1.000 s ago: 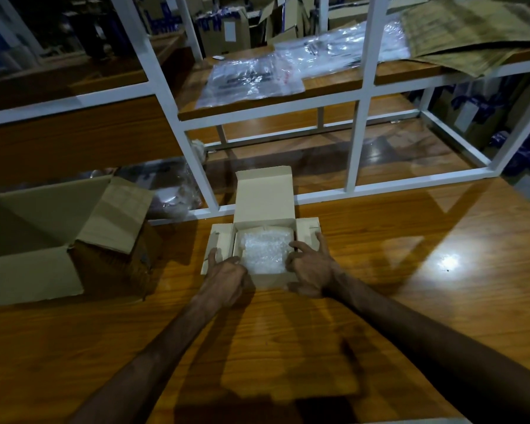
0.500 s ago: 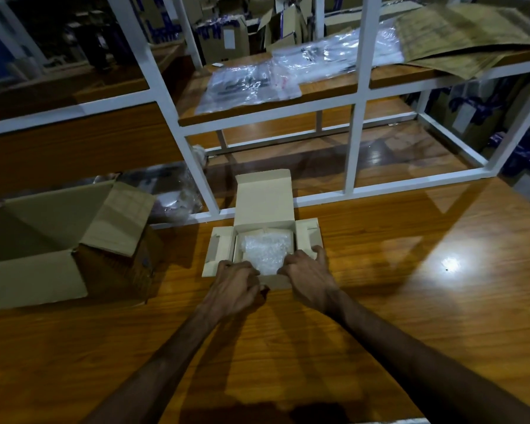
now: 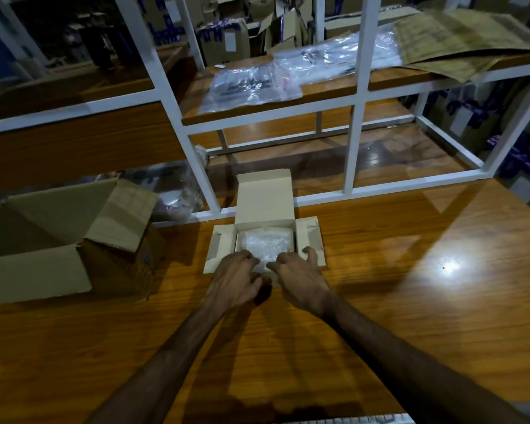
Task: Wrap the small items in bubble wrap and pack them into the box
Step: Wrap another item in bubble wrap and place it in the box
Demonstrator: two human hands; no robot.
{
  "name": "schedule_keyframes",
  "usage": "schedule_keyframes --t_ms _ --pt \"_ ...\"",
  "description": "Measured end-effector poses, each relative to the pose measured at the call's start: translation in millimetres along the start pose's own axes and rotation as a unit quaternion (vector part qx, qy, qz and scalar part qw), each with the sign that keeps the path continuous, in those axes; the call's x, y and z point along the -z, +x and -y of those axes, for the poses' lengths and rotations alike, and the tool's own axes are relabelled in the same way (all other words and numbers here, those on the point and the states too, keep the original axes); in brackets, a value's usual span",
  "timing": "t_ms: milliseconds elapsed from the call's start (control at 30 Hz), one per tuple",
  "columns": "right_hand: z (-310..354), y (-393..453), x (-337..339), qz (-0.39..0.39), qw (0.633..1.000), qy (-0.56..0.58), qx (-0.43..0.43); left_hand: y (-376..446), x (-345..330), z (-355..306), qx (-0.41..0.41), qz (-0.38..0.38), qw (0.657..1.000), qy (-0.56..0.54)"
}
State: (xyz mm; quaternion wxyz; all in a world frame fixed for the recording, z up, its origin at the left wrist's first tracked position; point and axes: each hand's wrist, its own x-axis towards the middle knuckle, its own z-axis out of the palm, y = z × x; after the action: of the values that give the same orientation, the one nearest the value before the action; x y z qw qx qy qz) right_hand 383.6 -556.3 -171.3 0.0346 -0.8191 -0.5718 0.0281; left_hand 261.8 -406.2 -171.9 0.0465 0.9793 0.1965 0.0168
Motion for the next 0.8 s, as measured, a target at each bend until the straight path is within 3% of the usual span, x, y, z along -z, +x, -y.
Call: schedule_keyframes --t_ms 100,267,467,800 --pt "12 3 -4 0.027 1.0 -0.002 -0.014 0 5 -4 0.007 0.044 0.999 0.008" --pt "16 4 -5 0.048 0.998 -0.006 -0.027 1 5 -1 0.019 0.044 0.999 -0.004" --pt "9 11 -4 -0.016 0.999 -0.013 -0.025 -1 5 0 0.01 0.042 0.999 -0.008" --pt "6 15 -9 0.001 0.999 -0.046 -0.018 -6 4 -3 0.001 0.045 0.999 0.014"
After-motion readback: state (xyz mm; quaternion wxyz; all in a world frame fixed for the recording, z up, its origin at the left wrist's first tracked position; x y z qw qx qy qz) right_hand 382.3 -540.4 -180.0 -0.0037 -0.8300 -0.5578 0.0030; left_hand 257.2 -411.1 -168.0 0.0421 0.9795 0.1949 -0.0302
